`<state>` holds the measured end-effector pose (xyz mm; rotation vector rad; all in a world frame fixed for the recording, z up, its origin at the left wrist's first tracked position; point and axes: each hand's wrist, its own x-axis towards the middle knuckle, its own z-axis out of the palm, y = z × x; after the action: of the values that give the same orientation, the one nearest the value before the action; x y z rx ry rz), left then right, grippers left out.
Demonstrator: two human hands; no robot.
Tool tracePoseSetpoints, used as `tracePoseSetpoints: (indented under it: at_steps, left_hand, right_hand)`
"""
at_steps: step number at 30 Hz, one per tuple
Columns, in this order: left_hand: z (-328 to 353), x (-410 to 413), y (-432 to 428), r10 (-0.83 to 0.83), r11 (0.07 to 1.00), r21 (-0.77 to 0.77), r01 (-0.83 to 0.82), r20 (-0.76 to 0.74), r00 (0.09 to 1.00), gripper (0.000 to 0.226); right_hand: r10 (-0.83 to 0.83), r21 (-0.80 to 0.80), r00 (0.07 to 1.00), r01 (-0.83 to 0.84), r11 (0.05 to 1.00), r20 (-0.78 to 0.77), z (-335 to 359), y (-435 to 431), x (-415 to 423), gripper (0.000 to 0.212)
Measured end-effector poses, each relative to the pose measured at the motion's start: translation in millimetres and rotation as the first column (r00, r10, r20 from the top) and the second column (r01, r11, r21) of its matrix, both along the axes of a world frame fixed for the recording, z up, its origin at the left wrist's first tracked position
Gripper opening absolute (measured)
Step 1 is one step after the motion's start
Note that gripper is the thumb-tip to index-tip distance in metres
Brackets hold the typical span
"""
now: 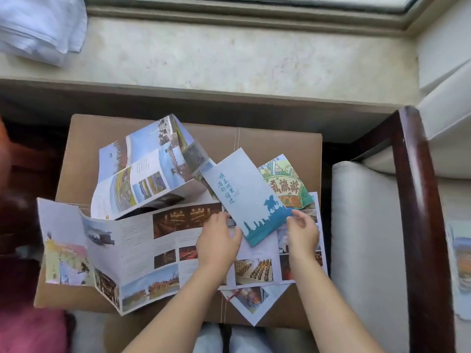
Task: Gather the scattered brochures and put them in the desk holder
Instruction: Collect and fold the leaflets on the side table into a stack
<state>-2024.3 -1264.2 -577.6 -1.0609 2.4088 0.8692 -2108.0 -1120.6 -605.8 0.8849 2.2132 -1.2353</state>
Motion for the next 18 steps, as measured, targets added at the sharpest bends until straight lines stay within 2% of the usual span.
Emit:
tracePoseSetpoints:
  at_steps: [2,4,6,11,15,18]
  left_hand:
    - [-15,-6,-3,0.271,0.96,0.059,-0.274,0.055,0.961,0.041]
    - [-29,-14,-6,0.414,0.898,0.123,-0.422,0.082,0.906,0.052]
    - [-39,-23,-7,0.493,0.848,0.181,-0.498,0.075,0.867,0.051]
    - [-51,-37,-1,0.6,0.76,0.282,-0.585,0.039,0.799,0.038]
    - [-54,-41,0,0.639,0.7,0.365,-0.614,0.065,0.767,0.044]
    - [-50,-43,2,0.673,0.666,0.416,-0.62,0.024,0.739,0.036]
  right_hand:
    - [-0.254,-0.021,0.967,0.254,0.967,0.027,-14,5,-17,0.01]
    - [-0.328,-0.027,0.943,0.33,0.943,0.059,-24,8,-36,0.016]
    - [-0.348,-0.024,0.933,0.352,0.936,0.091,-32,8,-50,0.026]
    - [-0.272,-0.035,0.938,0.286,0.958,0.213,-35,3,-64,0.025]
    - [-0.129,0.043,0.982,0.124,0.991,0.14,-31,-1,-56,0.023]
    - [-0.073,0.068,0.993,0.067,0.995,0.092,-26,-3,-53,0.032]
